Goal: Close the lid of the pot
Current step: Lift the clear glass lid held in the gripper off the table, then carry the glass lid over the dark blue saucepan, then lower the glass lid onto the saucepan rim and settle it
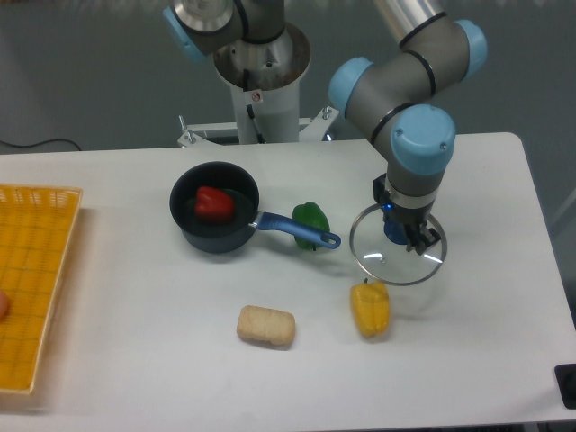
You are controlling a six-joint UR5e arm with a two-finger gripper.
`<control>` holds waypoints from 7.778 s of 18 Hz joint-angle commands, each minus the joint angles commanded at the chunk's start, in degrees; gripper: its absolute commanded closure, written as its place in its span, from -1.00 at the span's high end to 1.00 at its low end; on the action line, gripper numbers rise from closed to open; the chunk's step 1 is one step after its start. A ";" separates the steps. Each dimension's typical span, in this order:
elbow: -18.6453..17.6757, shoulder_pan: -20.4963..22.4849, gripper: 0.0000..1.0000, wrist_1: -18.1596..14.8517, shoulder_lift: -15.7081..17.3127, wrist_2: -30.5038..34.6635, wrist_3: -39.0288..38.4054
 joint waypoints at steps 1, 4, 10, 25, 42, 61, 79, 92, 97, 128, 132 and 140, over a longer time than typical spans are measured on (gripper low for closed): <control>0.00 -0.79 -0.26 -0.61 0.09 -0.09 -0.97; 0.00 -2.64 -0.26 -2.54 1.40 0.00 -3.52; -0.17 -5.45 -0.26 -6.24 3.08 0.00 -6.42; -5.80 -16.96 -0.25 -6.95 6.68 -0.09 -18.81; -12.30 -24.44 -0.25 -6.59 10.55 -0.26 -24.53; -16.17 -27.43 -0.25 -5.54 11.96 -0.09 -26.73; -16.26 -28.39 -0.24 -5.54 11.69 -0.18 -26.73; -16.26 -27.95 -0.24 -5.54 11.34 -0.17 -26.29; -16.26 -27.95 -0.24 -5.54 11.34 -0.18 -26.29; -16.00 -28.04 0.19 -5.36 10.72 0.18 -25.15; -15.91 -28.04 0.66 -5.45 10.73 0.18 -24.53; -15.12 -28.13 0.70 -5.45 10.20 -0.26 -25.06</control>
